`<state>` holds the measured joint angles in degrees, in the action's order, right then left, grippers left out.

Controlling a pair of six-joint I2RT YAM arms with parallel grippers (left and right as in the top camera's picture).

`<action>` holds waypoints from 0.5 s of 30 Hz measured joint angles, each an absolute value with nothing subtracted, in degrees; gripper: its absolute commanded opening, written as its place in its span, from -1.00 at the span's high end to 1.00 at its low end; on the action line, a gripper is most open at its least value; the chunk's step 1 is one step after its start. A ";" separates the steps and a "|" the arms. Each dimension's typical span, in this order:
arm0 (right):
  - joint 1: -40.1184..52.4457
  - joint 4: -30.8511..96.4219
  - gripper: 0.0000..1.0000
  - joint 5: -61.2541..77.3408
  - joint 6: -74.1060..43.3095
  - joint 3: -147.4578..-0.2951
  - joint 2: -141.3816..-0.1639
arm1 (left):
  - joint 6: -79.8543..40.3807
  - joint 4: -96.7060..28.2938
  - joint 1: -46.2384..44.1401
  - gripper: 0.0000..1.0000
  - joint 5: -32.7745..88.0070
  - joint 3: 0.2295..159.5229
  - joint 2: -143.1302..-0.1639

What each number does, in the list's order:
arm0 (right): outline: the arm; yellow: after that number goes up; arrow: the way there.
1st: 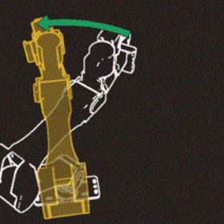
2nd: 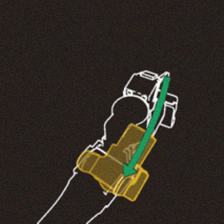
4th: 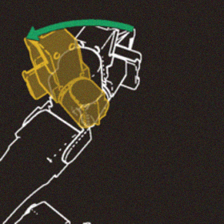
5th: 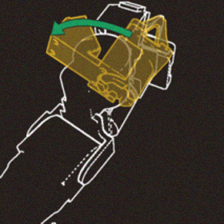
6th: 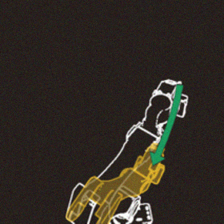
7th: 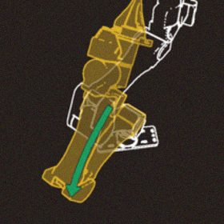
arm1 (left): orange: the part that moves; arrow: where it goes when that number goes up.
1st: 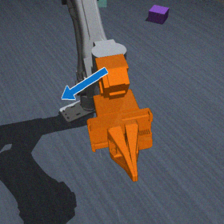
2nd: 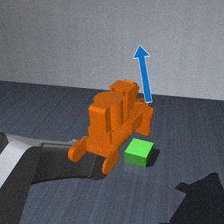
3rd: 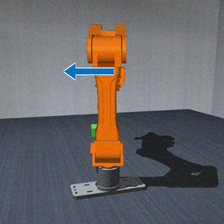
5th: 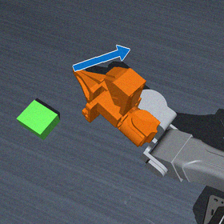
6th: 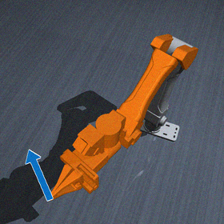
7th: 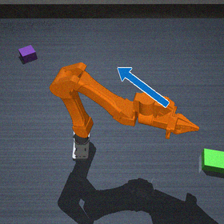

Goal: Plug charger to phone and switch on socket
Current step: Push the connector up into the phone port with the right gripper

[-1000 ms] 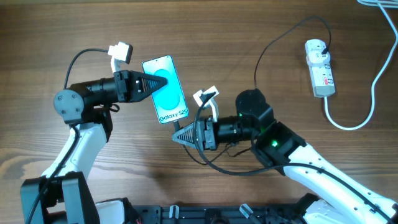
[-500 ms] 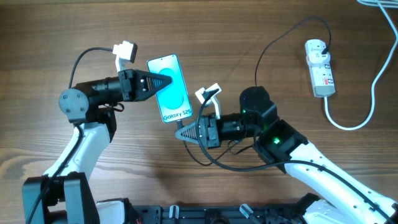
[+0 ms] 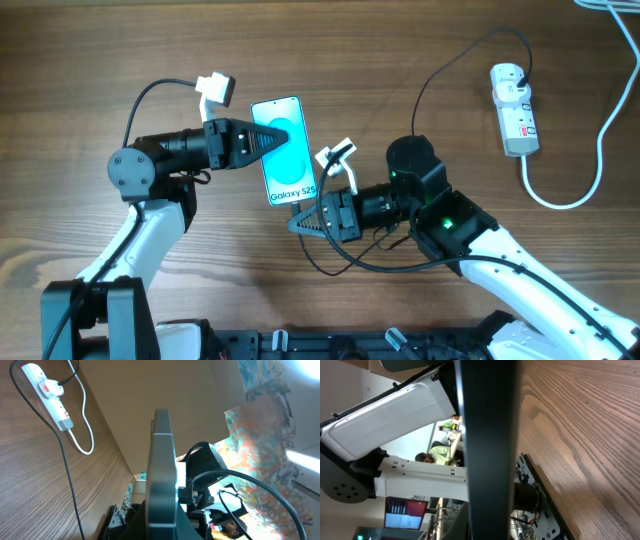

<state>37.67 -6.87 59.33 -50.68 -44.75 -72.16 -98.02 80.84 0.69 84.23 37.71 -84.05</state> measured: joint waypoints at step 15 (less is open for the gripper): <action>37.28 -6.76 0.91 60.90 -50.92 -44.75 -72.16 | -98.43 86.65 -0.99 0.92 81.10 36.32 -84.09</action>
<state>37.28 -6.76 60.90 -50.92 -44.75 -72.16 -98.43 86.65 -0.99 81.10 36.32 -84.09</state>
